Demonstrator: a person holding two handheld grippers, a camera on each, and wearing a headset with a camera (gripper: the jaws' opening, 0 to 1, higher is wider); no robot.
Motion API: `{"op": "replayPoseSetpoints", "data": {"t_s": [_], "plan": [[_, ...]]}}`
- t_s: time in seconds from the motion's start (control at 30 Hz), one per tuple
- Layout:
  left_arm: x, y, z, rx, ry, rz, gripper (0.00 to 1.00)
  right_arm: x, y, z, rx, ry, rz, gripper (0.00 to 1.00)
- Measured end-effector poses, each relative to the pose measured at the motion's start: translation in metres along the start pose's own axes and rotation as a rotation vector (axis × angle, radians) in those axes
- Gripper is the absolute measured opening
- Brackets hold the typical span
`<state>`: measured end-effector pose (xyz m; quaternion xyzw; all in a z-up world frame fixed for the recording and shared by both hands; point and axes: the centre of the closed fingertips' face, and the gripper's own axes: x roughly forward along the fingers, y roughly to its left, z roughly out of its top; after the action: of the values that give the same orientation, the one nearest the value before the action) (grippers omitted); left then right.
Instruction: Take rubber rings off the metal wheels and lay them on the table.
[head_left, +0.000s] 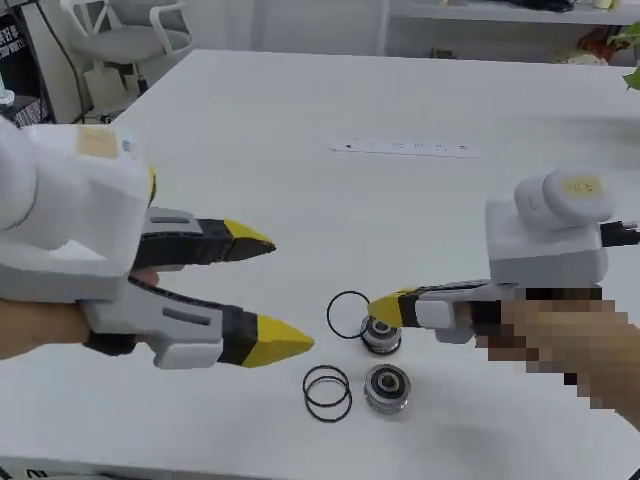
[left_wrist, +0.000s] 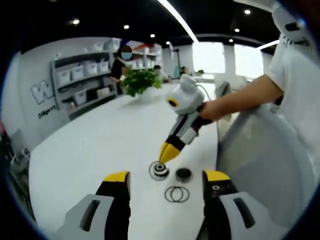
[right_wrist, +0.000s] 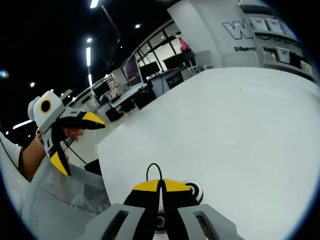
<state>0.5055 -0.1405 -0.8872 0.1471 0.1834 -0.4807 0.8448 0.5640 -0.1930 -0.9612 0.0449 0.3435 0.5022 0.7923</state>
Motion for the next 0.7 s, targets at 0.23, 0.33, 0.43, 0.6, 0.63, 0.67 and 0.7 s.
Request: {"op": "replayPoseSetpoints", "data": {"t_s": [0.23, 0.33, 0.43, 0.6, 0.63, 0.67, 0.7], "plan": [[-0.02, -0.002, -0.027, -0.027, 0.053, 0.054, 0.61, 0.005, 0.007, -0.006, -0.009, 0.024, 0.033, 0.0], [-0.028, 0.001, -0.035, -0.078, 0.044, 0.08, 0.62, 0.007, 0.009, -0.014, -0.024, 0.054, 0.044, 0.0], [-0.031, 0.0, -0.039, -0.106, 0.033, 0.089, 0.63, 0.008, 0.009, -0.017, -0.021, 0.071, 0.054, 0.0], [-0.031, 0.001, -0.048, -0.132, 0.034, 0.108, 0.63, 0.011, 0.011, -0.025, -0.021, 0.098, 0.065, 0.0], [-0.031, 0.001, -0.049, -0.137, 0.033, 0.109, 0.63, 0.012, 0.011, -0.028, -0.023, 0.107, 0.069, 0.0], [-0.031, 0.001, -0.05, -0.141, 0.031, 0.109, 0.63, 0.013, 0.012, -0.029, -0.024, 0.113, 0.072, 0.0], [-0.03, 0.0, -0.051, -0.145, 0.031, 0.109, 0.63, 0.014, 0.014, -0.032, -0.027, 0.123, 0.078, 0.0]]}}
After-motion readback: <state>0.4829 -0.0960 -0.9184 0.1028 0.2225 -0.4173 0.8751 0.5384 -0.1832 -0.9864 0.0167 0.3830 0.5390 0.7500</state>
